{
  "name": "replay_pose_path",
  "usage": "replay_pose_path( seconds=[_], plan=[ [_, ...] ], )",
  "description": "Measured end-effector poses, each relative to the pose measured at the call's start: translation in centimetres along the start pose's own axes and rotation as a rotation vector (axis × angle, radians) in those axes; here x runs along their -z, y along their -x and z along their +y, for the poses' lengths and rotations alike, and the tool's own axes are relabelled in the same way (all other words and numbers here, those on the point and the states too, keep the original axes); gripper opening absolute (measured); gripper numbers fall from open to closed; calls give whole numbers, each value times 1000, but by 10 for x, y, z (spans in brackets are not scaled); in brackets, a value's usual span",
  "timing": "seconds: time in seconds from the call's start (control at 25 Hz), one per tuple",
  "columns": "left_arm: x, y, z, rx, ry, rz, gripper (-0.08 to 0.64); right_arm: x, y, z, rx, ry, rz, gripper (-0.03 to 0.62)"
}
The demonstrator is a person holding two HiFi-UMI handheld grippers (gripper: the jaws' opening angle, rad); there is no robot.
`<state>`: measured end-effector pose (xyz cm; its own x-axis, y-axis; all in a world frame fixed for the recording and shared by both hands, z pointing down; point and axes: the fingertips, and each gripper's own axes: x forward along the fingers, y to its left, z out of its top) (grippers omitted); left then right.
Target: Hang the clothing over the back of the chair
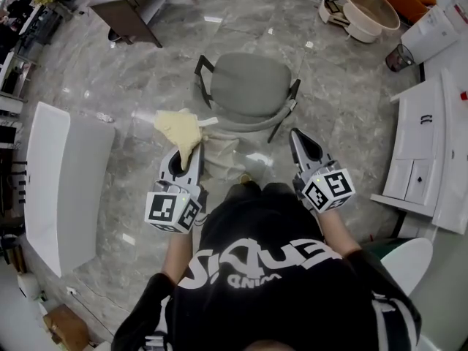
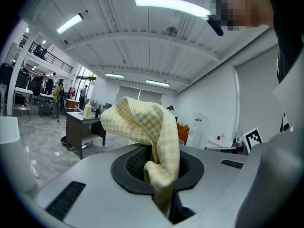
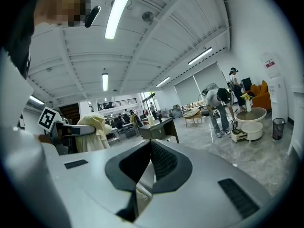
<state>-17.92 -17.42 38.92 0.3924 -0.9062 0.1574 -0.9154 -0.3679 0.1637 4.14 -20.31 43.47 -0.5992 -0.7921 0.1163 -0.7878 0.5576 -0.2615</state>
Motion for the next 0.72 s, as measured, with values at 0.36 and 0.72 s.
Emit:
replay_pose_path(
  seconds=[0.36,0.72],
  plan=[
    [-9,-22,6,-15,-1,5,51,-13,-23,-5,-34,11,20,14],
    [-30,-44,18,-40,-28,-17,51,-24,-39,-14,-68,25,14,14]
  ],
)
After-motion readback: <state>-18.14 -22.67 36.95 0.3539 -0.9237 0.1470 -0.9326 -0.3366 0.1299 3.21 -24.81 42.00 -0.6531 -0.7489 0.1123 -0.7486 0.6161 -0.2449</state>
